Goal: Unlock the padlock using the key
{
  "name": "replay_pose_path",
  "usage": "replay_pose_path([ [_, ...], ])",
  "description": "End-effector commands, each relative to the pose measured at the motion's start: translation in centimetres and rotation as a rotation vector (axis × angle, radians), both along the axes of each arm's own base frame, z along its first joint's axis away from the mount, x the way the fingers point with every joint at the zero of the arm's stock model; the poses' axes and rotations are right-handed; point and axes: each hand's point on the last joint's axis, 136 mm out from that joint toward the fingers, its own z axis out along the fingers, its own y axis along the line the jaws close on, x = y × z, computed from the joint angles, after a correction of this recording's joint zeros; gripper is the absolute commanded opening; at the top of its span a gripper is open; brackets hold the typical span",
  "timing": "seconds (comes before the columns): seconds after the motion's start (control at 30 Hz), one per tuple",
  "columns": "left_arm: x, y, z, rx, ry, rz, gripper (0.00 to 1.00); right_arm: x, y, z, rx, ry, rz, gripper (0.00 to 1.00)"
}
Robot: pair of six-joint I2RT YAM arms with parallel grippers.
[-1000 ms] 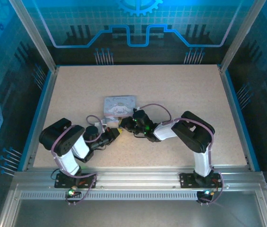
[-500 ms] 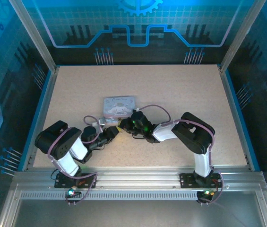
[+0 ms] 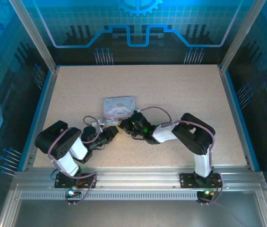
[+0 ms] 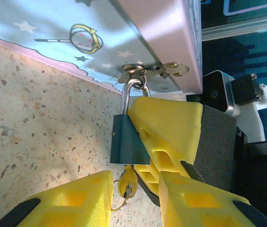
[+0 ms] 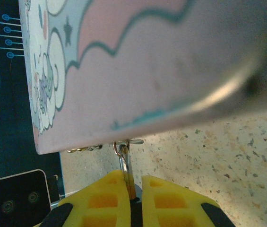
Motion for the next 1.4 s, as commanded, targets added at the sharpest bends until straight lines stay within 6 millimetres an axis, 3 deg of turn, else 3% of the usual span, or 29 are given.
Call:
replay_pose_path([
  [0.0, 0.69, 0.13, 0.85, -0.030, -0.018, 0.021, 0.33, -0.59, -0.33, -0.23, -0.005, 0.019, -0.026, 0.00],
  [0.1, 0.77, 0.10, 0.86, -0.035, -0.013, 0.023, 0.31, -0.52, -0.19, -0.08, 0.006, 0.021, -0.031, 0.00],
  [0.3, 0.76, -0.02, 0.86, -0.040, -0.009, 0.017, 0.17, -0.64, -0.06, 0.09, 0.013, 0.022, -0.034, 0.00],
  [0.57, 0.72, -0.12, 0.69, -0.043, 0.001, 0.012, 0.22, -0.73, -0.03, 0.04, 0.010, 0.022, -0.034, 0.00],
  [1.03, 0.76, -0.23, 0.89, -0.039, -0.013, 0.003, 0.01, -0.88, -0.15, 0.09, -0.012, 0.015, -0.030, 0.00],
  [1.37, 0.95, -0.16, 0.93, -0.017, -0.034, 0.002, 0.00, -1.27, 0.22, 0.12, -0.048, 0.014, -0.008, 0.00],
])
